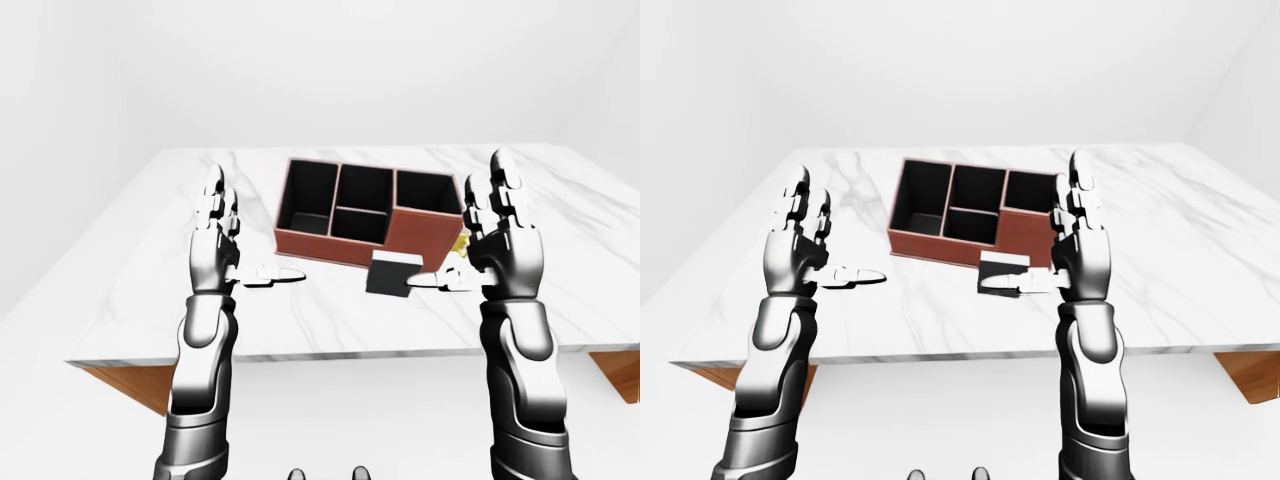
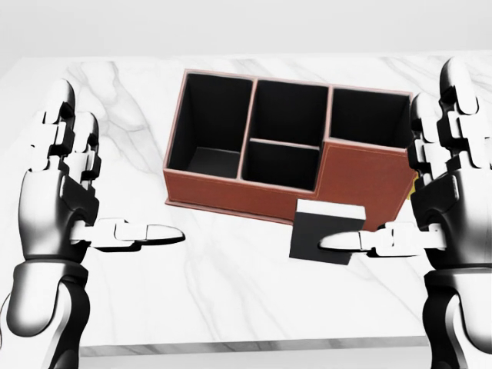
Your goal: Pick up the book and place it in the right compartment of the caddy.
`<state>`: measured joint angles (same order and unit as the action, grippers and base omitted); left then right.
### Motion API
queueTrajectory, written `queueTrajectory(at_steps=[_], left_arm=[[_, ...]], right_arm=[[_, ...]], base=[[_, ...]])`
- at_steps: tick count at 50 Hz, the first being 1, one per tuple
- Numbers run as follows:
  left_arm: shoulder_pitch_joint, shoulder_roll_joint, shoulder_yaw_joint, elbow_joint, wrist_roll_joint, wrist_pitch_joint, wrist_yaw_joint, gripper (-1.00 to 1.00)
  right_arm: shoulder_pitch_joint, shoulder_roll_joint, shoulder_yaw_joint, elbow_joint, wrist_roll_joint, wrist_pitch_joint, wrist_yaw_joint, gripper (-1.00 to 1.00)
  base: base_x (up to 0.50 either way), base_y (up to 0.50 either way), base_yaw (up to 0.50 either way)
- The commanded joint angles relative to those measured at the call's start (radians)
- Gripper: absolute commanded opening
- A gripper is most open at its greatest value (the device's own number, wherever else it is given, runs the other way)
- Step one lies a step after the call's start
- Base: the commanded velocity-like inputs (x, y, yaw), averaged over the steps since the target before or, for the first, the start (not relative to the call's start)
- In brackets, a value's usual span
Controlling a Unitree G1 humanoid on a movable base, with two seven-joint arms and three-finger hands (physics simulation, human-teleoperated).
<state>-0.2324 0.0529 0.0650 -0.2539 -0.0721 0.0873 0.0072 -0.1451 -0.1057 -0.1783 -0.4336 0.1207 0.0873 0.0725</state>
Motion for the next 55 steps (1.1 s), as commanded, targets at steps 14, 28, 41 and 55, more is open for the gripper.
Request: queueTrajectory(at_steps=[14,28,41,55], left_arm=[[-0.01,-0.002,-0.002,-0.001,0.002,0.0,-0.002,1.0],[-0.02,0.001,0.001,0.011,-0.001,0.0,-0.003,1.0],[-0.013,-0.001,-0.001,0.0,-0.002,0.0,-0.003,1.0],[-0.001,-0.005,-0.005,-0.004,-0.001,0.0,-0.002,1.0]], right_arm=[[0.019,-0.004,-0.005,0.018,-0.041,0.0,0.001,1.0],[0.034,0.001,-0.011,-0.022,0.001,0.0,0.014,1.0],[0.015,0.004,0.003,-0.011,-0.008,0.0,0.004,1.0],[-0.001,-0.005,0.016,0.019,-0.062,0.0,-0.005,1.0]], base=[[0.28,0.07,0.0],[0.0,0.0,-0.06],[-0.01,0.0,-0.5],[-0.02,-0.03,-0.39]])
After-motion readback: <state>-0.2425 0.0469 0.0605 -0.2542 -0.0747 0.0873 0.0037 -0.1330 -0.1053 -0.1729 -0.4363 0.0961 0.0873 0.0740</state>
